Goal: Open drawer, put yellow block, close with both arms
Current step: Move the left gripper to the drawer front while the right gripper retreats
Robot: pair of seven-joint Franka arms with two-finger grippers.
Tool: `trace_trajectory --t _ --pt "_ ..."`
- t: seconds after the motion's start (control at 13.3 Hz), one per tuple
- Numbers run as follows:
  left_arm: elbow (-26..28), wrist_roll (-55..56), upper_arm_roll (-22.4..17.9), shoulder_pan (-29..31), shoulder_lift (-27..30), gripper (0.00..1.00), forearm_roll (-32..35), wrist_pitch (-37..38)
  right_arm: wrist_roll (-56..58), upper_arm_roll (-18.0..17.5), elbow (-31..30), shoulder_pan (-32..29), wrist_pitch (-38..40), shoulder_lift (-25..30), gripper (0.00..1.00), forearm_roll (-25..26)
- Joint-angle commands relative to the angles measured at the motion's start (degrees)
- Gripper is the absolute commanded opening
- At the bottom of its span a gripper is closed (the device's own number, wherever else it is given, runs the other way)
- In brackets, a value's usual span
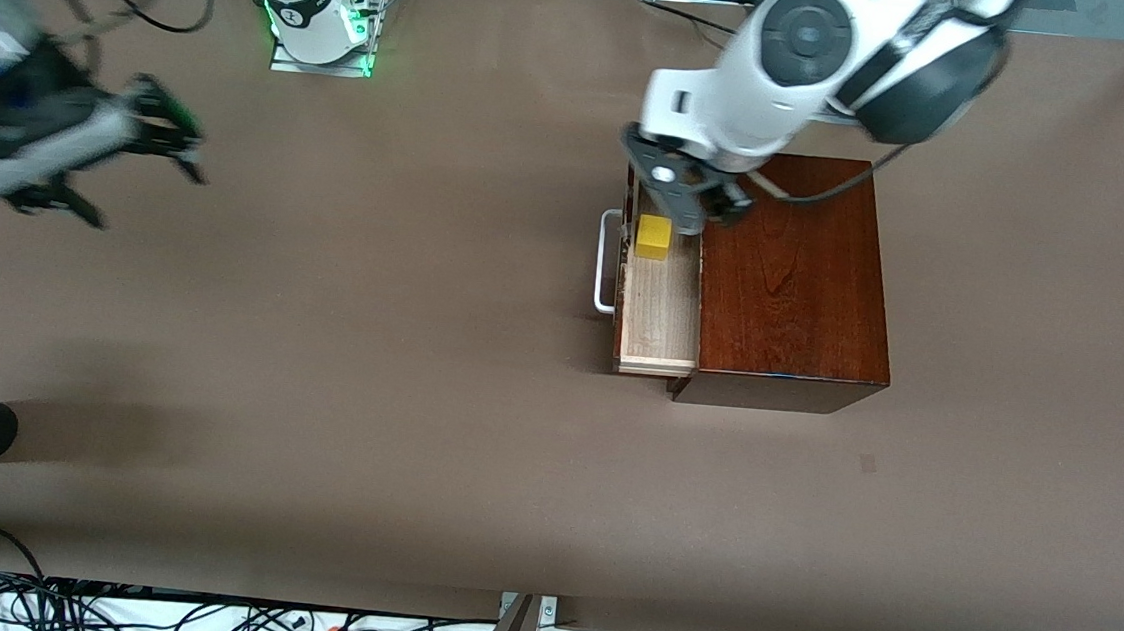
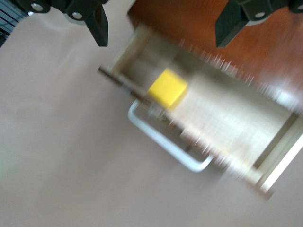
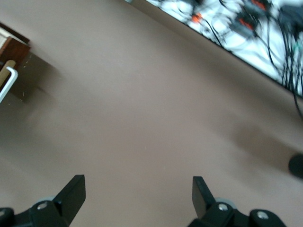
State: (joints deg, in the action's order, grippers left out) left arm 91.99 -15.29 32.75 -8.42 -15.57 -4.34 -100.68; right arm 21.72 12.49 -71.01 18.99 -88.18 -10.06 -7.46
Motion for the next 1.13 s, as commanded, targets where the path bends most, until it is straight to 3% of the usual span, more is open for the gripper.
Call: trace_trajectory --t 0.0,0.23,0.38,0.68,0.75,1.06 --pt "-0.2 -5.2 0.6 -5.3 -5.1 1.0 1.0 -9.8 -6.9 -1.1 -11.7 -3.2 -0.4 9.0 1.0 -1.4" --pt "0.1 -11.3 0.7 -10.2 -11.3 1.0 12.9 -21.0 -14.9 -1.1 -17.0 -3.1 -0.2 12.2 1.0 -0.5" --pt "0.1 -16.1 0.7 -11.5 -14.0 1.0 14.8 -23.5 -21.8 -1.6 -17.0 -2.7 1.2 12.2 1.0 0.6" --pt "0.3 -22.4 0.5 -10.8 -18.2 1.0 21.9 -23.4 -22.7 -1.2 -16.4 -2.9 1.8 11.3 1.0 2.3" --pt "0.4 -24.1 0.3 -10.3 -18.6 1.0 22.0 -23.2 -22.7 -1.5 -16.2 -2.7 1.6 11.0 1.0 5.3" --pt "0.4 -31.1 0.3 -5.6 -18.4 1.0 22.0 -17.8 -22.4 -1.7 -15.8 -2.5 2.0 10.4 1.0 6.5"
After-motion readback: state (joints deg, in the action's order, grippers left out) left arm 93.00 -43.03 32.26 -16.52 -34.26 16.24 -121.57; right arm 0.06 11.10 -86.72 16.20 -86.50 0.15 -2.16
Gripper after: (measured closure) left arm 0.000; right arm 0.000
